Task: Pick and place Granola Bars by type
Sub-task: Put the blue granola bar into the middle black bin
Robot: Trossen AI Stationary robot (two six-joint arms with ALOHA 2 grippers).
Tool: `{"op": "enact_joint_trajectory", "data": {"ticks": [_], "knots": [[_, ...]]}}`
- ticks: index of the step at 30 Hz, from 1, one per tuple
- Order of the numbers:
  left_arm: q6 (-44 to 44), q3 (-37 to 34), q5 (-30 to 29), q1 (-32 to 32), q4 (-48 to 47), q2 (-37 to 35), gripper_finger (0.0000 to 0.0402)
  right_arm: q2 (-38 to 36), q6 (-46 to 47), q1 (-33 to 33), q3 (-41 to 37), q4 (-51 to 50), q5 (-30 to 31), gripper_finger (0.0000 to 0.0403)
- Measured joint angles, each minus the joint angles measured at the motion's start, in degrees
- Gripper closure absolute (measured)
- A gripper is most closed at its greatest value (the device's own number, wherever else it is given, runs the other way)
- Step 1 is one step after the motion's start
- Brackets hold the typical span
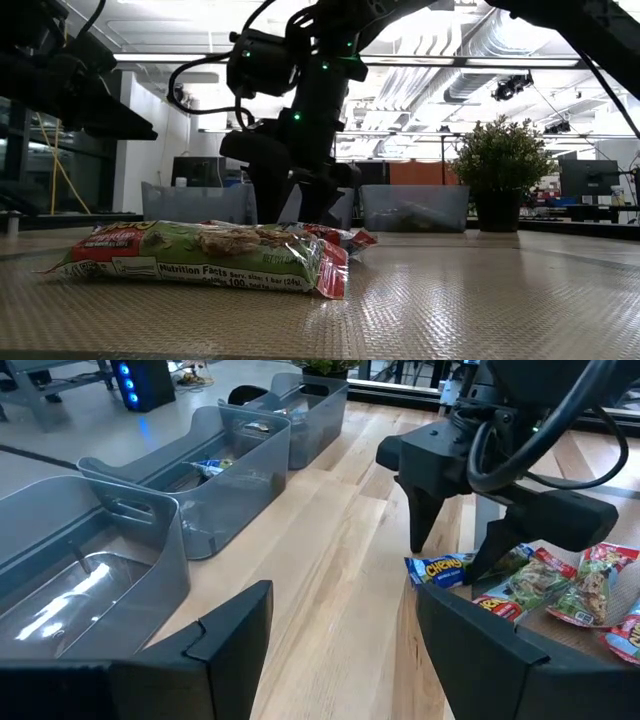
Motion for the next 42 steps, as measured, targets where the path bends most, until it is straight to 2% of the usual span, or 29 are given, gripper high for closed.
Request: {"op": "enact_joint_trajectory", "data": {"ticks": [25,42], "knots": [[0.0,0.0,0.0,0.0,0.0,0.0,0.0159,0.0,1.2,0.7,-0.1,3.3,-1.7,0.0118],[0.0,0.0,0.0,0.0,0.0,0.0,0.0159,0.0,1.2,1.6,0.0,3.0,-0.8,0.0198]]}}
